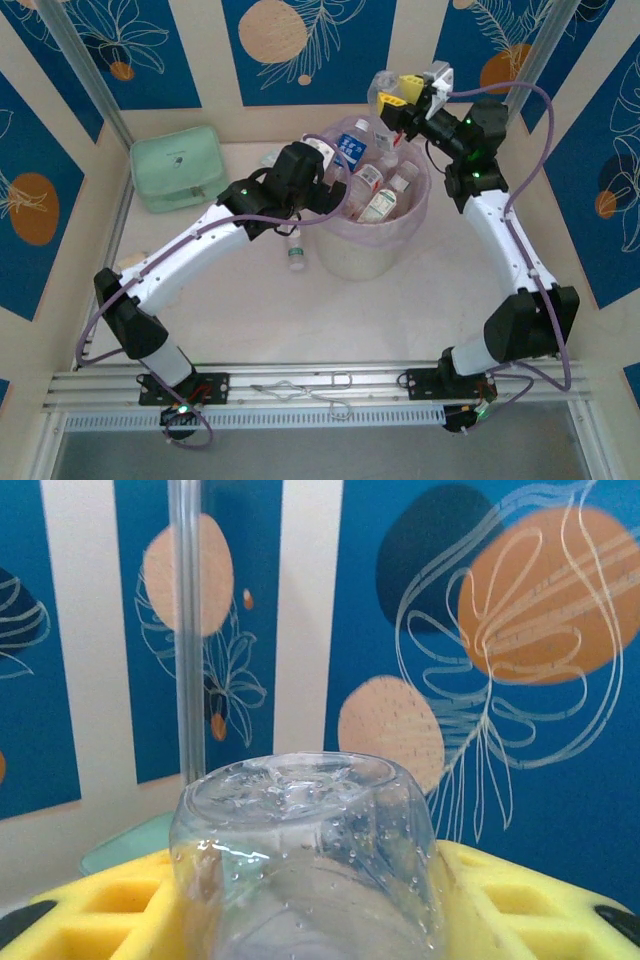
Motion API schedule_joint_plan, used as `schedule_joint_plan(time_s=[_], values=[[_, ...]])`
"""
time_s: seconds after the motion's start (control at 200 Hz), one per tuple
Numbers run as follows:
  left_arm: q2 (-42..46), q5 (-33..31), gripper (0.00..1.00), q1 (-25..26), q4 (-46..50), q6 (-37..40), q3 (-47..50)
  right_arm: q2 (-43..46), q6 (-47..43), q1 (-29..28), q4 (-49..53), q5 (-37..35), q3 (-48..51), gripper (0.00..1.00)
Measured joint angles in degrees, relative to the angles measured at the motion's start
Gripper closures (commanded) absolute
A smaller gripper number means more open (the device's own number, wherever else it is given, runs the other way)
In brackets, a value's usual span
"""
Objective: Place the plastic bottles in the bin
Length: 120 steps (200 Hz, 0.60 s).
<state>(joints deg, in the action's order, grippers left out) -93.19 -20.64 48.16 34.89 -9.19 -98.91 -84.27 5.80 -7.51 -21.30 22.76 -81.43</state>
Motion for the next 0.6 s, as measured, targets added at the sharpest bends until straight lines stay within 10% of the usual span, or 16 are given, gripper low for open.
schedule_joint_plan(time_s=[0.6], values=[[1.6,3.5,0.17,-1.9,2.7,0.0,1.7,6.8,-7.4,-3.4,11.3,-7.3,10.7,0.54]])
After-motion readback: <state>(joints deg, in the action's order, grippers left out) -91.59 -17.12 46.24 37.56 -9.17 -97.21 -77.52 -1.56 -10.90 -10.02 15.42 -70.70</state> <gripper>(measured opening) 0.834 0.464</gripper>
